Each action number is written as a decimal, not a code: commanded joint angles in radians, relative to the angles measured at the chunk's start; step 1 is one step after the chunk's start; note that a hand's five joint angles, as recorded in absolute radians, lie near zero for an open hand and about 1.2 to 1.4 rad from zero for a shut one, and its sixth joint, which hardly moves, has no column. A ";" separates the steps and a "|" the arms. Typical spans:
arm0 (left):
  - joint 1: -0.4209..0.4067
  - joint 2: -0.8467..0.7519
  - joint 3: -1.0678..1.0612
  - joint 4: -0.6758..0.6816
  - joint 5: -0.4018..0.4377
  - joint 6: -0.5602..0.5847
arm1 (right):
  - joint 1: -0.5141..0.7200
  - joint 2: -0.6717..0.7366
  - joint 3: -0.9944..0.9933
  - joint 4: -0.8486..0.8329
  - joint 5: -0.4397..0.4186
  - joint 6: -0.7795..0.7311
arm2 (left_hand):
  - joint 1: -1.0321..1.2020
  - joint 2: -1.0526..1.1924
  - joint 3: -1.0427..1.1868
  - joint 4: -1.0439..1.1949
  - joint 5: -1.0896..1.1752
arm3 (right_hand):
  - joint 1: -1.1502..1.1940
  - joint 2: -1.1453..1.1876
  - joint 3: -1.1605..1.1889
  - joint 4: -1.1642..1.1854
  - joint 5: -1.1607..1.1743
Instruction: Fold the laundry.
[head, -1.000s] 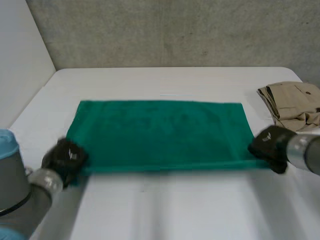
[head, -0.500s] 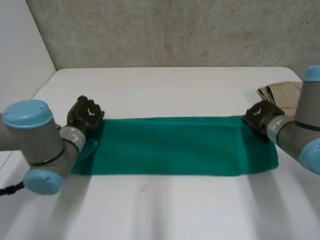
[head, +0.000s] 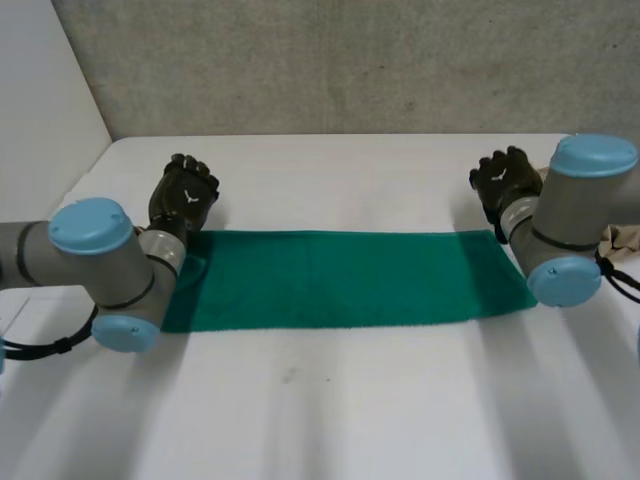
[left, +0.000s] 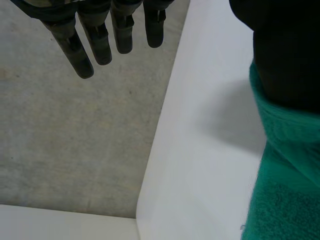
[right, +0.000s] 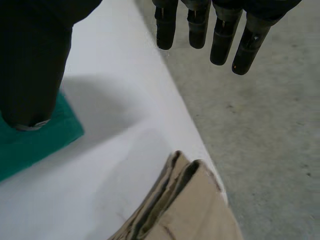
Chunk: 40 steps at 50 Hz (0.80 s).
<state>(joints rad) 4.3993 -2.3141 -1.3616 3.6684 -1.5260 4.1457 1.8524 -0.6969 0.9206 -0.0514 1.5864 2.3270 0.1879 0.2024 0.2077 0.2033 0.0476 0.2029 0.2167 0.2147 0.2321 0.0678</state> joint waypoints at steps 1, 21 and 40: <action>-0.001 0.208 -0.175 -0.037 0.085 -0.044 | -0.001 -0.210 0.185 0.002 -0.012 0.080 | -0.013 -0.028 -0.033 -0.029 -0.048 | -0.028 -0.042 -0.040 -0.058 -0.068; 0.101 0.320 -0.254 -0.281 0.211 -0.279 | 0.004 -0.339 0.426 -0.001 -0.098 0.087 | 0.063 0.049 0.044 0.048 0.029 | -0.028 -0.042 -0.040 -0.058 -0.068; 0.129 -0.043 0.121 0.048 0.176 0.079 | 0.004 -0.337 0.437 0.002 -0.094 0.083 | 1.200 1.186 1.180 1.185 1.166 | -0.028 -0.042 -0.040 -0.058 -0.068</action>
<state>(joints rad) 4.5091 -2.2595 -1.3363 3.5174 -1.3552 4.1634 1.8547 -1.0338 1.3515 -0.0506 1.4903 2.4115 1.1537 1.1926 1.1883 1.1977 0.9696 0.2029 0.2167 0.2148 0.2321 0.0678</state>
